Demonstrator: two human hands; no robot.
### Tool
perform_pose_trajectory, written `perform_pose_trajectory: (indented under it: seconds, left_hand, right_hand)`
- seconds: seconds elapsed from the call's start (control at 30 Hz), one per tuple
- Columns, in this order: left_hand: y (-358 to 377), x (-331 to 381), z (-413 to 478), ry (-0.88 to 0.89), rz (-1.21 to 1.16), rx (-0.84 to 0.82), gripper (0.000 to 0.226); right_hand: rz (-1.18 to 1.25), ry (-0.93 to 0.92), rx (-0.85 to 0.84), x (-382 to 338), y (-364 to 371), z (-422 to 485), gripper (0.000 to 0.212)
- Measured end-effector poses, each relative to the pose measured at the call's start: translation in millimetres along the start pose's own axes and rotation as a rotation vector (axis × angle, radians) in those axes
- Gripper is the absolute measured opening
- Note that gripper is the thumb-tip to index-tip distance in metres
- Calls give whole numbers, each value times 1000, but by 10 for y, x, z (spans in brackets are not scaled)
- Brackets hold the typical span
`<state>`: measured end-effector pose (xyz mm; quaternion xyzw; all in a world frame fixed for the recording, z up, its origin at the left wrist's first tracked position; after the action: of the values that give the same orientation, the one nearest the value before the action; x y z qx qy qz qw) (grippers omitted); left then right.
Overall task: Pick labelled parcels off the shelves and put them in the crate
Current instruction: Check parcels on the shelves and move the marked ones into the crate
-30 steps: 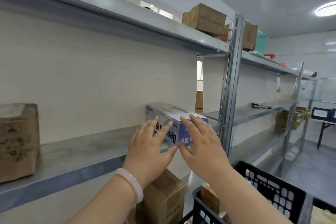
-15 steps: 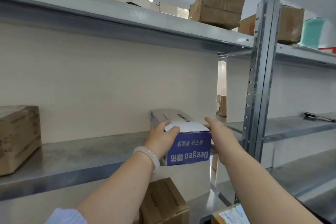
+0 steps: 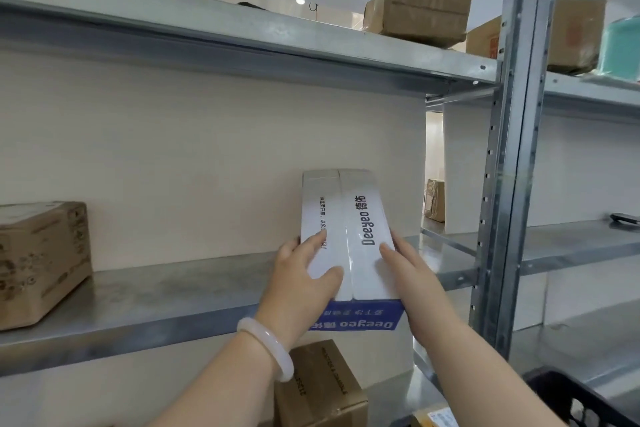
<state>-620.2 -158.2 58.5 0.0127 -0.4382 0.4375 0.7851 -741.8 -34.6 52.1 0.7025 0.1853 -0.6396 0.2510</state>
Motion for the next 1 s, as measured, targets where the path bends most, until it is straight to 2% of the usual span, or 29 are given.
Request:
perform_pose_trajectory:
  seconds: [0.17,0.3,0.37,0.5,0.67,0.73,0.83,0.9,1.0]
  left_hand:
    - [-60,-16,-57,81,131,70,77]
    - [-90,79,-89,54,334,-39,106]
    - [-115,96,-71,52,255,-53,113]
    - [-146,74,-65,-18,-127,20,119]
    - [-166,43,-115,-29,-333,47,116]
    - [-178,49,-128,-10,-363,76,114]
    - [-184,7,-137,8,-452,120,102]
    - [-171,-12,-163,18,-536,94,98]
    - [-152,-60,-179,40,-592,65,88]
  right_hand:
    - [2,-248,-44,79,92,-256,47]
    - [-142,-437,10,137,111,-339,62]
    - [-222,-516,86,161,117,-367,61]
    - [-367,-680,171,173,170,-474,44]
    - [-386,-677,129,176,194,-509,41]
    - [-306,-643,63,150,199,-530,38]
    - [-106,-555,1,109,164,-508,50]
    - [-74,-479,-22,87,138,-495,56]
    - [-57,-427,-107,78,156,-519,50]
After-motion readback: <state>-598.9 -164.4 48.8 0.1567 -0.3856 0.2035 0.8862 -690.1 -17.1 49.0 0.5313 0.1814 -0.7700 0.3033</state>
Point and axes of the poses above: each hand's wrist, its own z-axis towards the middle knuckle, its own y-axis out of the palm, x = y × z, the point moved 1 cm from there along z, towards the middle knuckle, and after that the axes turned 14 degrees about y, right-handed, at the moved point
